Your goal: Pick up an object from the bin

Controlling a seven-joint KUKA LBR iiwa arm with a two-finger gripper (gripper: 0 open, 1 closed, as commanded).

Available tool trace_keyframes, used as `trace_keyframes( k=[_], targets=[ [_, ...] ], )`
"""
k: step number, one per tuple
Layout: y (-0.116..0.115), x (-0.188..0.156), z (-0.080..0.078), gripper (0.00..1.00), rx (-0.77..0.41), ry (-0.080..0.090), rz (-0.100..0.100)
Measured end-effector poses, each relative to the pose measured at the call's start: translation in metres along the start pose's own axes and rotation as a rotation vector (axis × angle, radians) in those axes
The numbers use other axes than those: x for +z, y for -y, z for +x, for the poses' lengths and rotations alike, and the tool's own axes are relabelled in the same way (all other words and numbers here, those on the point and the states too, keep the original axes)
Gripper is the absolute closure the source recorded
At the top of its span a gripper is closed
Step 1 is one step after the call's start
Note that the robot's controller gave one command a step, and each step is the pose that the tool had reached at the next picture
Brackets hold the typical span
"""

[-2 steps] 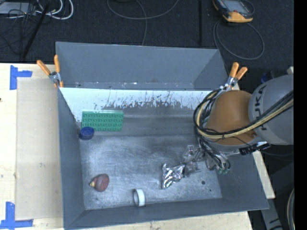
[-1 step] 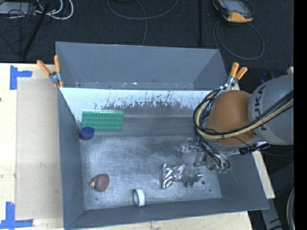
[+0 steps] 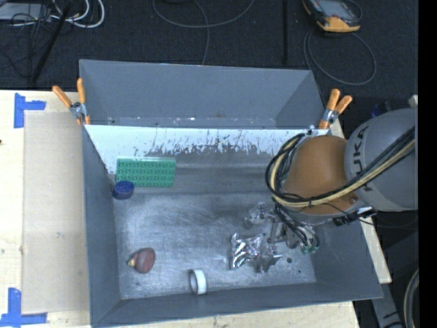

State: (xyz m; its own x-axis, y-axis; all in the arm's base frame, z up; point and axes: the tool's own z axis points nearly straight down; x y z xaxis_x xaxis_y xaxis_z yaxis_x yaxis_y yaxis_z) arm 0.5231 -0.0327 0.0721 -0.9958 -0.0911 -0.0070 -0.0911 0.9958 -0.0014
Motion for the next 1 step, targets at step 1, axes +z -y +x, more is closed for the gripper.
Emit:
trace_keyframes(
  k=[1],
  targets=[
    [-0.0003, -0.0002, 0.0017, 1.00, -0.001, -0.010, -0.002]
  ],
)
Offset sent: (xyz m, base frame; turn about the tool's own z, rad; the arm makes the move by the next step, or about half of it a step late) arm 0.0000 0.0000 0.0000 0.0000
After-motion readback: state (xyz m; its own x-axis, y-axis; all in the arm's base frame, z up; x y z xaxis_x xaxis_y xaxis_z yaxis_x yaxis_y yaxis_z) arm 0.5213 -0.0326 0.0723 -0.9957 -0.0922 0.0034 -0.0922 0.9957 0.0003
